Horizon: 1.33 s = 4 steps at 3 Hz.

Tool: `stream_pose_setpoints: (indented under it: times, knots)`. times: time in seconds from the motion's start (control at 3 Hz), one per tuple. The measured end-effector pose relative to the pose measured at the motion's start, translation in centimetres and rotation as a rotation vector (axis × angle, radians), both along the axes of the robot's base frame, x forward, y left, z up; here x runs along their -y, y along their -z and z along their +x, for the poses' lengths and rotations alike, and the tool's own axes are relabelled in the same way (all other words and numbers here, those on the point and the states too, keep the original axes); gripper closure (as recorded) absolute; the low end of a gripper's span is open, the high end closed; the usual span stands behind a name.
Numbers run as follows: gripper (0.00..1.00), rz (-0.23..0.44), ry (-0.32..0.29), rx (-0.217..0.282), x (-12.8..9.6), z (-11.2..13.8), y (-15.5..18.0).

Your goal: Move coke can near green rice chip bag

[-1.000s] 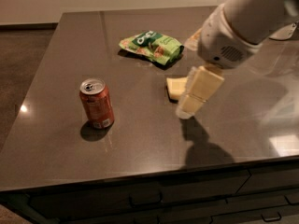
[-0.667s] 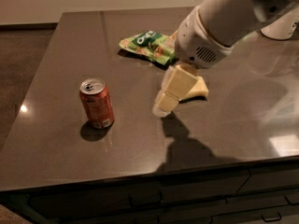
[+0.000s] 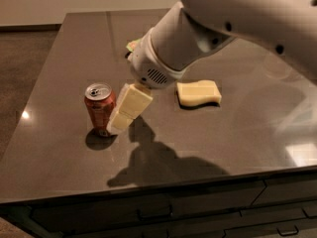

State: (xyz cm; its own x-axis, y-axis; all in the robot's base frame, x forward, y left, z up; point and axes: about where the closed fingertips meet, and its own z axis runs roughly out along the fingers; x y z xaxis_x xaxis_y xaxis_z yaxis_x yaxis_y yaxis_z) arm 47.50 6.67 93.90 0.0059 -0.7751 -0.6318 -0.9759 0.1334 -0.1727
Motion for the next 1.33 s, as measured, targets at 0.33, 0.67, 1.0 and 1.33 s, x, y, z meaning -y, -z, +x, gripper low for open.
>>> stream_pose_setpoints:
  times: [0.33,0.67,1.0,1.33]
  knots:
    - [0.00,0.020,-0.018,-0.001,-3.0,0.2,1.2]
    - [0.00,0.022,-0.025,-0.008,-4.4,0.6,2.3]
    - [0.16,0.025,-0.037,-0.016,-5.1,0.8,2.9]
    - [0.40,0.035,-0.047,-0.017,-5.6,1.0,2.7]
